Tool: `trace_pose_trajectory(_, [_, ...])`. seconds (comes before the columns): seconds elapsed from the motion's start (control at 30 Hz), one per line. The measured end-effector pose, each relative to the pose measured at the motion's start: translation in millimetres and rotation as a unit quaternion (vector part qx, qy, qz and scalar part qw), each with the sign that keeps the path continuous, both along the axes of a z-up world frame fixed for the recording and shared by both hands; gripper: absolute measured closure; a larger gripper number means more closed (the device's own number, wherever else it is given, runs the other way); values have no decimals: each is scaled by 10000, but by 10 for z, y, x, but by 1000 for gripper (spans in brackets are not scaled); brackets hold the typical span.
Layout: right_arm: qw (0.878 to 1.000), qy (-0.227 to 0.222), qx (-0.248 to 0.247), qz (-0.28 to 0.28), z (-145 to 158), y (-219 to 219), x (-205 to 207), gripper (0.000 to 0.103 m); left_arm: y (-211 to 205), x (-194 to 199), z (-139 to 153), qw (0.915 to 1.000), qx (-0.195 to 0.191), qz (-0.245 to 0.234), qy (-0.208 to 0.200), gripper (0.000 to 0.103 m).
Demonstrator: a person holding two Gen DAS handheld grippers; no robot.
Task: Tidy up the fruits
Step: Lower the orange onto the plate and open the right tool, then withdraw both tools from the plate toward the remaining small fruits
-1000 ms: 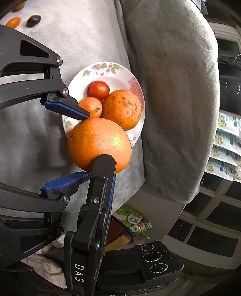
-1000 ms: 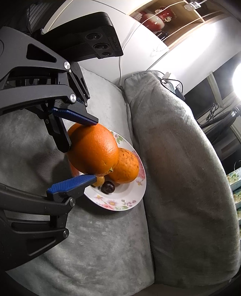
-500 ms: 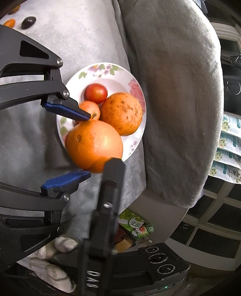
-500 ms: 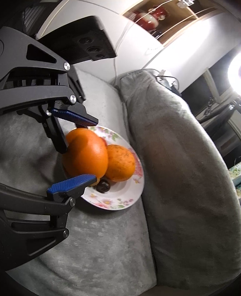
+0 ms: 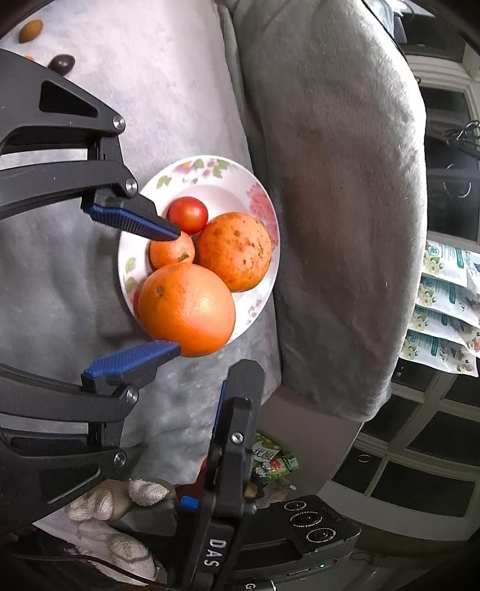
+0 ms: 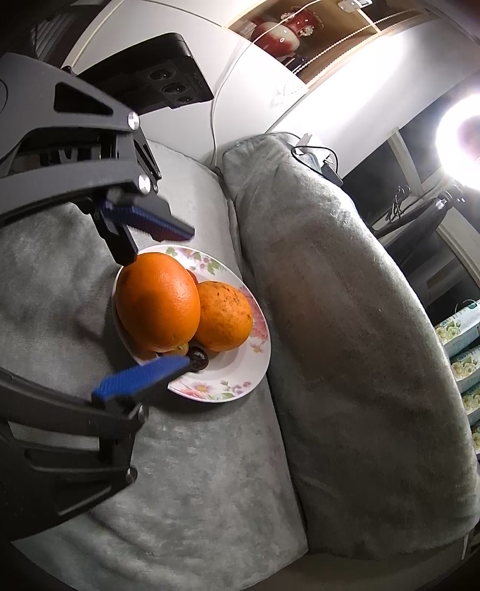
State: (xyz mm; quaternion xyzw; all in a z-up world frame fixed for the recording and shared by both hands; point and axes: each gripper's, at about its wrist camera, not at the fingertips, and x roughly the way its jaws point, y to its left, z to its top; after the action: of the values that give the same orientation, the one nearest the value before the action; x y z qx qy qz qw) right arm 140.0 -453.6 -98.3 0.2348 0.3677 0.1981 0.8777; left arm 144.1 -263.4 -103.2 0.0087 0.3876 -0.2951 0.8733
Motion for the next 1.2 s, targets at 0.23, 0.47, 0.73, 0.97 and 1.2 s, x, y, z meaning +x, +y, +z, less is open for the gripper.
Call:
trace_pose_trajectory(0.23, [9998, -10, -34, -174, 31, -10, -32, 17, 84, -87, 81, 9999, -10, 29, -121, 34])
trace_pose_trajectory(0.47, [9995, -63, -150, -255, 38, 42, -78, 16, 210, -167, 145, 9997, -56, 113, -199, 31])
trace_pose_trajectory(0.73, [9986, -250, -374, -287, 96, 178, -140, 10, 381, -274, 193, 9994, -139, 207, -225, 30])
trace_pose_trajectory(0.97, [9975, -369, -539, -267, 126, 294, -183, 7, 500, -384, 257, 9989, -42, 296, -375, 30])
trace_pose_trajectory(1.2, [9956, -662, -630, -196, 169, 423, -271, 7, 680, -476, 302, 9981, -83, 434, -428, 30])
